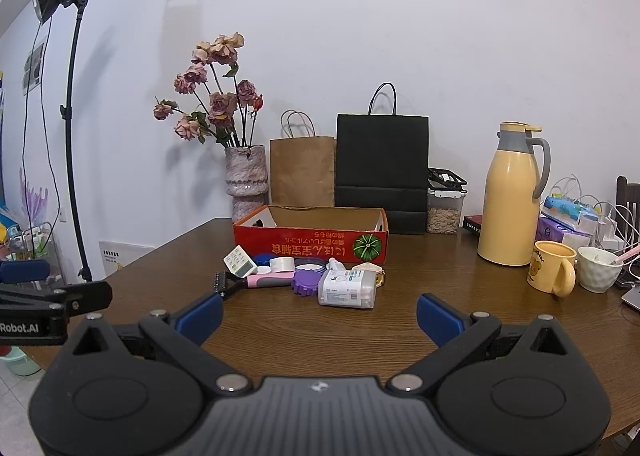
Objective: Organize rigid objects
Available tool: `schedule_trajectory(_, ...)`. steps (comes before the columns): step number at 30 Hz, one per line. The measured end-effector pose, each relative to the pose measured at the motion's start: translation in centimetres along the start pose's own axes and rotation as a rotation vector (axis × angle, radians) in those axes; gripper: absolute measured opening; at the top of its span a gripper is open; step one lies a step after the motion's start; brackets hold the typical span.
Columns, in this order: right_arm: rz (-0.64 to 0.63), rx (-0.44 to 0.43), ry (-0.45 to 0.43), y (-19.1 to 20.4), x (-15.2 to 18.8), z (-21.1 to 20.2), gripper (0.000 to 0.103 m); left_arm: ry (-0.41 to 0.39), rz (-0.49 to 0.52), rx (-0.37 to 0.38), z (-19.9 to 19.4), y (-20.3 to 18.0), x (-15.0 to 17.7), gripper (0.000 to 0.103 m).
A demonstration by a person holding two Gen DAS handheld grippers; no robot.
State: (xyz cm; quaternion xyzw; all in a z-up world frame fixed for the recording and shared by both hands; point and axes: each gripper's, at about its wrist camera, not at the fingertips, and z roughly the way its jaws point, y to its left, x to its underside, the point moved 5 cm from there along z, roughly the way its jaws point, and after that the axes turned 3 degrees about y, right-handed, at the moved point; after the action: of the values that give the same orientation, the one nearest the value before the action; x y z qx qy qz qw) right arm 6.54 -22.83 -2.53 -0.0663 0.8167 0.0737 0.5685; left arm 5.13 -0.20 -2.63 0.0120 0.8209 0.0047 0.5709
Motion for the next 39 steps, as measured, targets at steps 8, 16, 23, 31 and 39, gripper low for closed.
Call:
schedule_trajectory(8,-0.005,0.0,-0.004,-0.14,0.24,-0.1,0.103,0.0,0.0,0.0,-0.01,0.0,-0.01,0.103)
schedule_trajectory(16,-0.006,0.001,-0.004,-0.14,0.15,-0.19,0.103,0.0,0.0,0.0,0.01,-0.01,0.03,0.103)
schedule_trajectory(23,-0.006,0.001,-0.005,-0.12,0.13,-0.22,0.103,0.0,0.0,0.0,-0.01,0.0,0.03,0.103)
schedule_trajectory(31,-0.007,0.001,-0.006,-0.12,0.16,-0.26,0.103,-0.001,0.0,0.0,0.01,0.0,0.08,0.103)
schedule_trajectory(39,-0.007,0.001,-0.006,-0.09,0.23,-0.27,0.103,-0.001,0.0,0.0,-0.01,0.01,0.1,0.103)
